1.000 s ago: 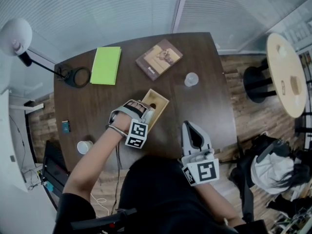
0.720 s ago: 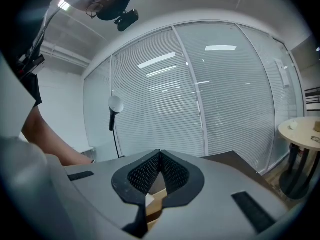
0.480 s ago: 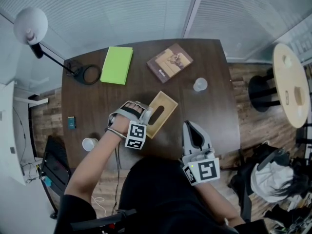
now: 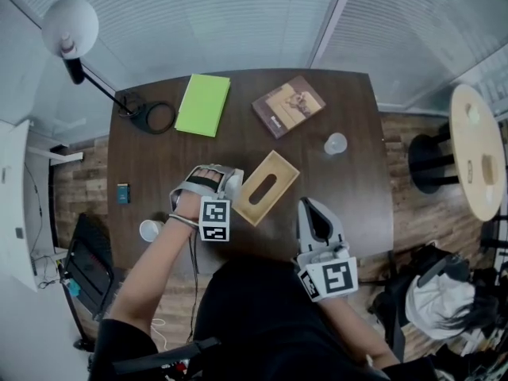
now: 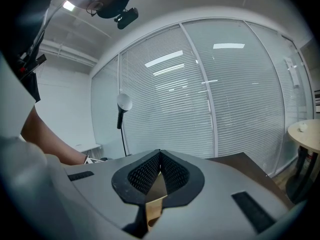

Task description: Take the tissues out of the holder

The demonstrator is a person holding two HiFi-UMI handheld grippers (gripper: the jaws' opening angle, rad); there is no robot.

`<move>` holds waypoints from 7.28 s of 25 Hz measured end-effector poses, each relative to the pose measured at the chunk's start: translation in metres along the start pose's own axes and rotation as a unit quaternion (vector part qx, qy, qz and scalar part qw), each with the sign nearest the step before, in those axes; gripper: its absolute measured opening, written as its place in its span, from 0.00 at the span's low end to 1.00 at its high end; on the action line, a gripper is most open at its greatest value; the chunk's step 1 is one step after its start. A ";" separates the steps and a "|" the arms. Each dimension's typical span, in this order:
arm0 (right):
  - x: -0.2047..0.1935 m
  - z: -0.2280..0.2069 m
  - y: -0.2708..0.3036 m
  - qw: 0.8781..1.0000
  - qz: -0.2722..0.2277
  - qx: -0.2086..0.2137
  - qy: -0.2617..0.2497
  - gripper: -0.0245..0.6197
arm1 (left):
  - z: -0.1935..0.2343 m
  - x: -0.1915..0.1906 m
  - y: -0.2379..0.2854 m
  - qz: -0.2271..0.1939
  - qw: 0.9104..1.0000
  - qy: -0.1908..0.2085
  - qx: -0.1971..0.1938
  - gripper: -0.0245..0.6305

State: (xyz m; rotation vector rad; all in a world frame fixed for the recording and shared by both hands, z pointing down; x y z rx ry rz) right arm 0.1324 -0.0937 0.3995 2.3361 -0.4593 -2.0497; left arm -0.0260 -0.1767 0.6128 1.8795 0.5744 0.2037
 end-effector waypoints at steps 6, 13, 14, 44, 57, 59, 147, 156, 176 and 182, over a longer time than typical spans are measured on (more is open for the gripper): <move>-0.003 0.011 0.006 1.000 0.005 0.014 -0.004 0.05 | -0.014 -0.017 -0.013 -0.013 0.998 -0.056 0.017 0.76; -0.003 0.030 0.017 0.999 0.010 0.041 -0.011 0.05 | -0.019 -0.025 -0.027 -0.017 0.990 -0.134 0.031 0.76; -0.002 0.033 0.019 0.999 0.010 0.044 -0.012 0.05 | -0.019 -0.025 -0.029 -0.017 0.989 -0.141 0.035 0.76; 0.003 0.085 0.029 0.996 0.020 0.081 -0.044 0.05 | -0.009 -0.048 -0.098 -0.132 0.885 -0.404 0.190 0.76; 0.004 0.091 0.021 0.995 0.020 0.087 -0.045 0.05 | 0.002 -0.061 -0.137 -0.225 0.772 -0.549 0.228 0.76; 0.002 0.089 0.020 0.995 0.022 0.084 -0.039 0.05 | 0.005 -0.063 -0.142 -0.235 0.754 -0.568 0.233 0.76; 0.030 0.099 -0.203 0.988 -0.080 0.117 -0.060 0.05 | -0.155 0.144 -0.363 -0.341 0.589 -0.589 0.436 0.76; 0.027 0.087 -0.211 0.987 -0.079 0.112 -0.079 0.05 | -0.154 0.163 -0.353 -0.329 0.587 -0.593 0.442 0.76; 0.033 0.068 -0.211 0.987 -0.089 0.110 -0.080 0.05 | -0.138 0.179 -0.348 -0.325 0.591 -0.585 0.451 0.76; 0.028 0.066 -0.208 0.988 -0.082 0.109 -0.077 0.05 | -0.134 0.179 -0.341 -0.330 0.589 -0.594 0.438 0.76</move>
Point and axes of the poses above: the fingertips, and each gripper's own axes: y forward along the fingers, z to its left, x out of its top, the point moved 3 cm from there along -y, backward along the fingers
